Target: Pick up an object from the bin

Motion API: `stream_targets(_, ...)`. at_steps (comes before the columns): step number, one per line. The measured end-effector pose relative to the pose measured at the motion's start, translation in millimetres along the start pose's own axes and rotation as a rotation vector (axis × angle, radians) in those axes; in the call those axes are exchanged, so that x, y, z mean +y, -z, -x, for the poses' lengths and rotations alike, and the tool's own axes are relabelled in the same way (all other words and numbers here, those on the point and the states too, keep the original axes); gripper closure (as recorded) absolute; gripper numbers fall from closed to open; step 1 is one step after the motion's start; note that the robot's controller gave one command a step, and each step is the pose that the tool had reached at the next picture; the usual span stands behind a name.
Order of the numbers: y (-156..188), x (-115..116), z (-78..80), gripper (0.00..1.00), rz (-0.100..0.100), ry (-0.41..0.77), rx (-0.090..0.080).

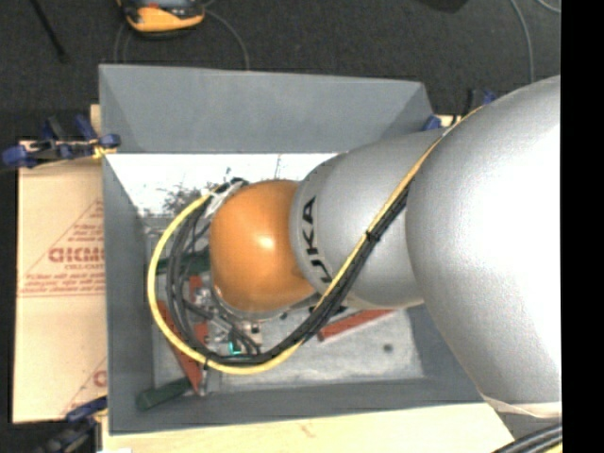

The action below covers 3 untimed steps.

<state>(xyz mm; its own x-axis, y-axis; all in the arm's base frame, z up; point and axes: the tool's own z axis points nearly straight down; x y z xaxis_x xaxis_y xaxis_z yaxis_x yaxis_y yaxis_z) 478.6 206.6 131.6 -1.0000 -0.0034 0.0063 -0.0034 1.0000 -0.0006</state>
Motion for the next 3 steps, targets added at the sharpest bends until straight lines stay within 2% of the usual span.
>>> stream_targets(1, 4.1, -0.8, 2.2, 0.00, 0.002, -0.004, -0.008)
stream_targets(2, -16.7, -5.4, 30.5, 0.00, 0.004, 0.076, -0.015)
stream_targets(3, -54.7, -21.1, 37.7, 1.00, 0.010, -0.312, -0.015)
